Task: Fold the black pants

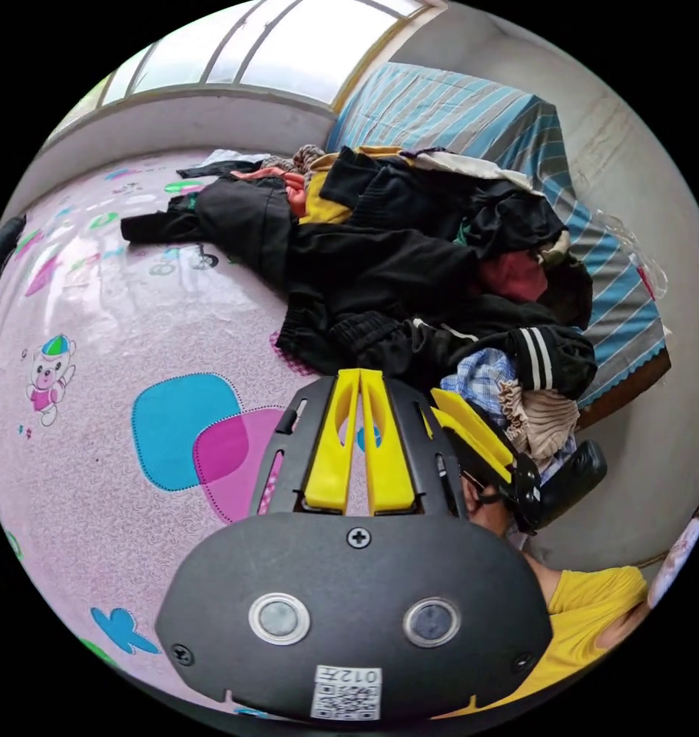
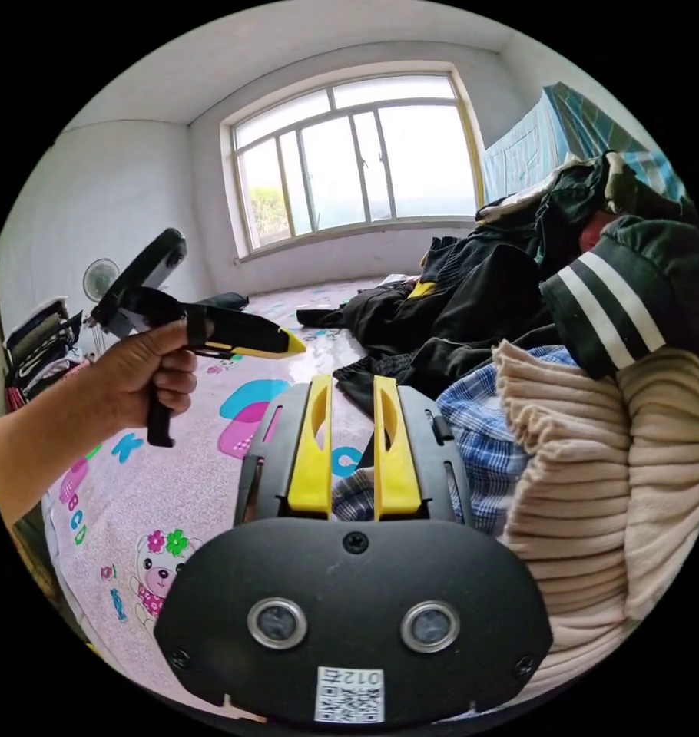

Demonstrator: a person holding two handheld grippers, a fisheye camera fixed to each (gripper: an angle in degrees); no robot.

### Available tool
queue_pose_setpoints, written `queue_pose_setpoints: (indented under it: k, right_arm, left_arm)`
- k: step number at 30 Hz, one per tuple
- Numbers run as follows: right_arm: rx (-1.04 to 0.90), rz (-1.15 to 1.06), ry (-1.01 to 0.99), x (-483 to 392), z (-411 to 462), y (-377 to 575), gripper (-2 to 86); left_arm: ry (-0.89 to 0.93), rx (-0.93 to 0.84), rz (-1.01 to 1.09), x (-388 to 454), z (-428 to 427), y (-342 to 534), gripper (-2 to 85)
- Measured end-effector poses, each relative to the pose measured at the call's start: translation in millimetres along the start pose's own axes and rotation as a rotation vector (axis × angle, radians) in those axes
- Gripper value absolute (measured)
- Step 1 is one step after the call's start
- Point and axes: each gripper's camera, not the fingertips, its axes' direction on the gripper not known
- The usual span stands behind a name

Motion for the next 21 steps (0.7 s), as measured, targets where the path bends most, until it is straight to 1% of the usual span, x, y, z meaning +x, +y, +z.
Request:
queue_pose_setpoints:
  k: [2,5,7,9,10,14,18,21]
  right_arm:
    - [0.054,0.029,0.040,7,-14,7,5.3]
    - [0.094,0.071,0.112,19,-29,14,3.2]
    - [0.088,0.079,0.133,24,-32,17,2.5]
    - [0.053,0.063,0.155,26,-32,18,1.9]
    - [0.034,0.052,0.176,26,-33,19,1.7]
    - [0.003,0.053,0.215,29,-39,23,1.6]
    - [0.022,0.091,0.170,41,-53,30,1.2]
    - [0.110,0.109,0.121,47,-73,38,0.9]
  left_arm:
    - [0.018,-0.039,-0.045,-2,16,-9,3.2]
    - [0.044,-0.097,-0.169,-14,57,-26,6.5]
    - [0.101,-0.103,-0.260,-24,86,-37,7.8]
    - [0.159,-0.103,-0.299,-27,99,-43,7.8]
    - [0.199,-0.111,-0.292,-25,105,-47,7.2]
    - [0.162,-0.134,-0.211,-20,96,-48,4.7]
    - [0.207,-0.044,-0.070,-8,37,-25,3.0]
    - [0.224,0.020,0.009,1,-18,4,2.4]
